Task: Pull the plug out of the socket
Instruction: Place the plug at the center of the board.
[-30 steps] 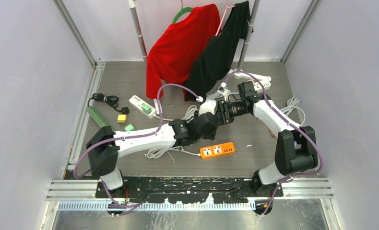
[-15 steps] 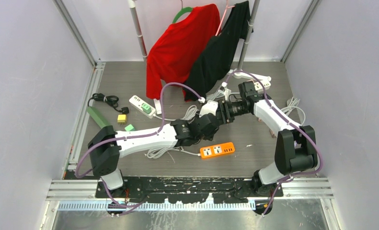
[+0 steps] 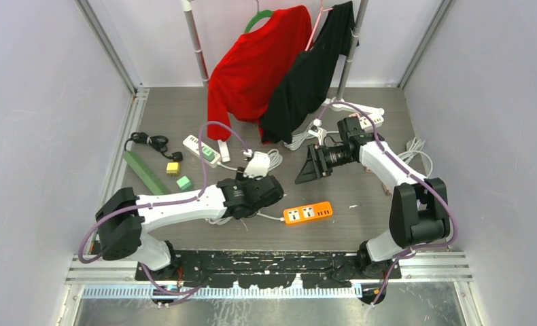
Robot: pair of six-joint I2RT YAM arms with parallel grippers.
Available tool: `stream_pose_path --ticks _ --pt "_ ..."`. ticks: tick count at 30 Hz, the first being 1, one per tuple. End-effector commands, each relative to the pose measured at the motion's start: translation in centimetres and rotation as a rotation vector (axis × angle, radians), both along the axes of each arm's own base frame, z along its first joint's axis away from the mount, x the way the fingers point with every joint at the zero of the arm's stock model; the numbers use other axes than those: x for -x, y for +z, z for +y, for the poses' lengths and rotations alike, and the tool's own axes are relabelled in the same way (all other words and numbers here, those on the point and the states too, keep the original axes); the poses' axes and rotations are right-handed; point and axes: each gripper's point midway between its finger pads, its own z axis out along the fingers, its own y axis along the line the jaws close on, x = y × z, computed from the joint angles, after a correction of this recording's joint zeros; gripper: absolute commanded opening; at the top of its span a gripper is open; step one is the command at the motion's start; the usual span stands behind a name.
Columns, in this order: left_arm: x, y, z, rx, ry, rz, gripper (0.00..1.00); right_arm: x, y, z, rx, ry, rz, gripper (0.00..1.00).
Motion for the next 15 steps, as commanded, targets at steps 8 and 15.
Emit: stream_pose_path --ticks 8,15 --pt "-2.0 -0.2 14.8 -0.024 0.482 0.013 0.0 -0.6 1.7 0.2 -0.017 0.017 -0.076 0.71" --pt "-2.5 -0.1 20.5 0.12 0.673 0.017 0.0 -0.6 1.5 0.2 -0.018 0.019 -0.073 0.71"
